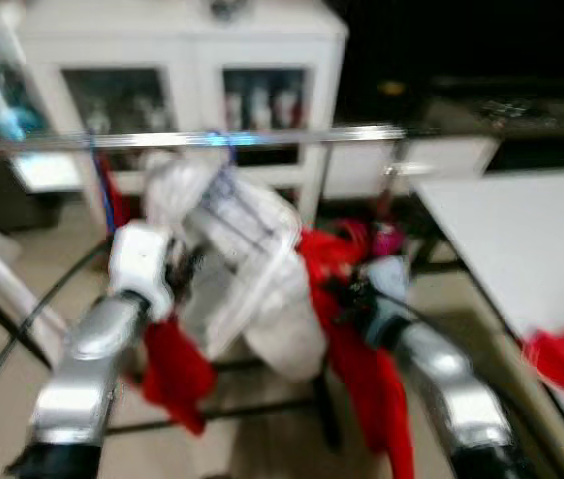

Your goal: Hang hanger

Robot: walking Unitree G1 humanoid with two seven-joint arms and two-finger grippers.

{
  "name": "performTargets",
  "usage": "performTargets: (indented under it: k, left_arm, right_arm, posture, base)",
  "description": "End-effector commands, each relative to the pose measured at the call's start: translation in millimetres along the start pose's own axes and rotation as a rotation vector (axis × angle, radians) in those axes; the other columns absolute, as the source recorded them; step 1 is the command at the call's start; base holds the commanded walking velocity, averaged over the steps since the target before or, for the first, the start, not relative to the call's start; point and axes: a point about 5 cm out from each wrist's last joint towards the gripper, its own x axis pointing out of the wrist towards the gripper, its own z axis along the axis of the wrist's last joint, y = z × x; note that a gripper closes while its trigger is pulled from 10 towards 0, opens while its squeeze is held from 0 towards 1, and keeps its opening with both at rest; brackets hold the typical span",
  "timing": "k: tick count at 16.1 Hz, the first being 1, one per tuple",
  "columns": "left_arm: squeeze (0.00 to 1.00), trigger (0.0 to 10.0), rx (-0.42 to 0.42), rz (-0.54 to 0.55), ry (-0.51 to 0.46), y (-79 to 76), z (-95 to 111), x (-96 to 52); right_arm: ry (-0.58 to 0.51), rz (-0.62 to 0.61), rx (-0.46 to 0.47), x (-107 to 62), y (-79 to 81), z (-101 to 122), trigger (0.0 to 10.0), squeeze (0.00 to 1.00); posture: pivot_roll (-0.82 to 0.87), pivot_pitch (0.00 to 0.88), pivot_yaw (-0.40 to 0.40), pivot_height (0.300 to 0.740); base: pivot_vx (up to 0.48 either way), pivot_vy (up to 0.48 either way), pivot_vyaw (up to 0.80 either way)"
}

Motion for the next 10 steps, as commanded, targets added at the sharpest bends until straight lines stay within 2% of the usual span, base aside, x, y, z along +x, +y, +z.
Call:
performTargets:
  k: [1,5,7,8,10]
  left_arm:
    - [0.00,10.0,0.000,-0.038,-0.027,-9.3,6.3,2.8]
    - [0.00,10.0,0.050,-0.072,-0.032,-14.4,7.3,2.5]
    - [0.00,10.0,0.072,-0.096,-0.039,-17.2,8.9,2.3]
    - [0.00,10.0,0.083,-0.128,-0.068,-20.4,13.2,1.9]
    - [0.00,10.0,0.090,-0.208,-0.109,-27.6,18.4,-0.5]
  right_arm:
    - [-0.030,-0.024,-0.025,-5.3,-9.5,7.6,10.0,0.00]
    - [-0.078,-0.118,0.007,-2.1,-15.6,14.1,10.0,0.00]
    - [-0.152,-0.199,0.040,-1.3,-22.4,24.6,10.0,0.00]
    - [-0.193,-0.220,0.023,-2.6,-25.5,32.3,10.0,0.00]
    - [-0.207,-0.177,-0.024,-3.5,-22.9,40.2,10.0,0.00]
  posture:
    - [-0.03,0.000,0.003,0.740]
    - [-0.03,0.000,0.001,0.740]
    - [-0.03,0.000,0.001,0.740]
    - [-0.03,0.000,-0.003,0.740]
    - [-0.03,0.000,-0.002,0.740]
  base:
    - [0.000,0.000,0.79]
    - [0.000,0.000,0.00]
    - [0.000,0.000,0.00]
    - [0.000,0.000,0.00]
    - [0.000,0.000,0.00]
